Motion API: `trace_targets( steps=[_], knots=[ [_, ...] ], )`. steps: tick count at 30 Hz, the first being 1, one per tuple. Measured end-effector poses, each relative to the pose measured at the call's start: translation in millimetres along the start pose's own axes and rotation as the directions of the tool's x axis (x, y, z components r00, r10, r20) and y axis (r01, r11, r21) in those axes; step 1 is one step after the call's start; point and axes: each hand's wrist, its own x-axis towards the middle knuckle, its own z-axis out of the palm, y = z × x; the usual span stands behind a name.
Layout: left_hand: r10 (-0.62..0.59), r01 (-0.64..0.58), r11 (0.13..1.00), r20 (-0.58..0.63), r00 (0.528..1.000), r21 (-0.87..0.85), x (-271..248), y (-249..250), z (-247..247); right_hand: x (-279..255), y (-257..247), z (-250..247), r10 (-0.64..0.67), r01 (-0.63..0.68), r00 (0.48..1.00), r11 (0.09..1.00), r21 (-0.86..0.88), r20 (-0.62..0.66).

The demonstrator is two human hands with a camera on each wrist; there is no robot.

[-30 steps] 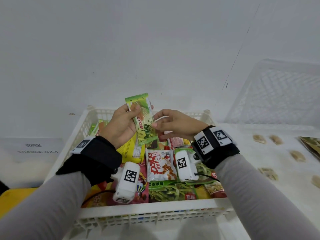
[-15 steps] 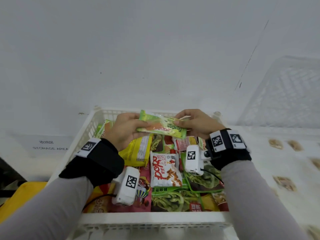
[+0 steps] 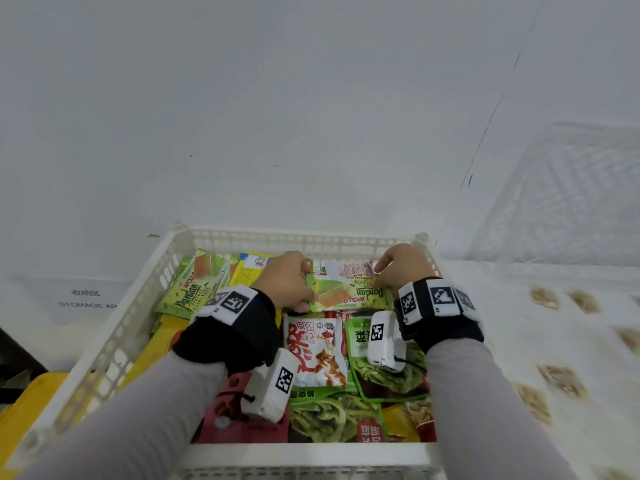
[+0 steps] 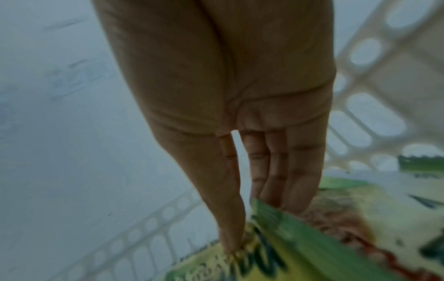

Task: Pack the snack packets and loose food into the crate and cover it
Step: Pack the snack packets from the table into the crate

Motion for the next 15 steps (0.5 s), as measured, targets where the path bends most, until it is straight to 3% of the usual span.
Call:
trace_targets(
  steps=[3,5,7,9,13,15],
  knots=[
    [0.127,-0.083,0.978,-0.236,0.963,0.189,-1,-11,-22,-3,-10,3,-0.127,0.126,0.992,0.991,-0.054,-0.008],
    [0.119,-0.008,0.939,-0.303,0.945,0.345,-1,-21,-40,-7,-19,11,-0.242,0.246,0.966,0.969,-0.037,0.093],
    [-0.008,0.141,0.855,-0.258,0.966,0.5,1,-29,-52,-9,-26,21,-0.315,0.338,0.921,0.938,-0.071,0.228],
    [-0.098,0.193,0.793,-0.192,0.976,0.578,2,-33,-56,-9,-29,29,-0.329,0.389,0.881,0.912,-0.127,0.34],
    [-0.141,0.195,0.791,-0.137,0.98,0.579,4,-35,-56,-7,-31,27,-0.326,0.445,0.819,0.88,-0.164,0.472],
    [-0.171,0.22,0.851,-0.145,0.975,0.477,4,-36,-60,-9,-33,26,-0.326,0.465,0.79,0.87,-0.161,0.52]
  ],
)
